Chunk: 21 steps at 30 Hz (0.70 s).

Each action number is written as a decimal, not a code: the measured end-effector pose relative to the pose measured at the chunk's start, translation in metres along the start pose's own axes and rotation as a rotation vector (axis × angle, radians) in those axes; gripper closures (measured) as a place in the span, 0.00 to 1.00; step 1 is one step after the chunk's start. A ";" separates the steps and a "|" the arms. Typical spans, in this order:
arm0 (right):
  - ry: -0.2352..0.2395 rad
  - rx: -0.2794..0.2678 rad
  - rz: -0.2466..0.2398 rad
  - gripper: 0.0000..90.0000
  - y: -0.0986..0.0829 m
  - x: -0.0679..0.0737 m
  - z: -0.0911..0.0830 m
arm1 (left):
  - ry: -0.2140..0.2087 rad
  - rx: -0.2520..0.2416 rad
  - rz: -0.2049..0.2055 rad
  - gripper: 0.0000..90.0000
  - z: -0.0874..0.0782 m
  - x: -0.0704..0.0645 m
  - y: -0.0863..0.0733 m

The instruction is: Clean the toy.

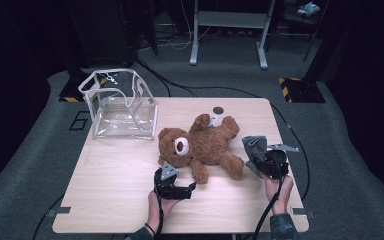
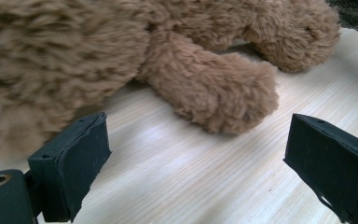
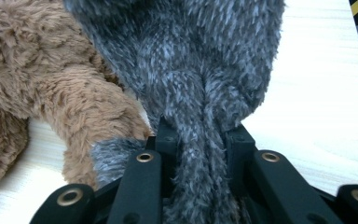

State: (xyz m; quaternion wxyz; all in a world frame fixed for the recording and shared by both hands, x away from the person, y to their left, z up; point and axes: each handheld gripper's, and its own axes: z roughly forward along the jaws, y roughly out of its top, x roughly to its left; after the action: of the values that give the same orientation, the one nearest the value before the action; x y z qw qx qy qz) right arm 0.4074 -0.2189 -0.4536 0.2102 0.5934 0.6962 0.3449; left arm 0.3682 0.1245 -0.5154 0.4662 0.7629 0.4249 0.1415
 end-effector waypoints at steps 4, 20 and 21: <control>0.001 0.005 -0.004 0.81 -0.001 0.002 0.001 | -0.010 0.008 0.017 0.06 0.009 -0.011 0.003; 0.021 0.001 -0.001 0.81 -0.005 0.005 0.004 | 0.097 0.067 0.038 0.43 0.044 -0.029 0.011; 0.021 0.001 0.001 0.81 -0.006 0.006 0.004 | 0.097 0.067 0.035 0.49 0.044 -0.029 0.011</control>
State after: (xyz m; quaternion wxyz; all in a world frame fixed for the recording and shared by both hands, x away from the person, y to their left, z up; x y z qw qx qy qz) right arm 0.4050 -0.2126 -0.4596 0.2023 0.5901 0.6984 0.3508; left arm 0.3838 0.0739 -0.5245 0.4168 0.7777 0.4381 0.1718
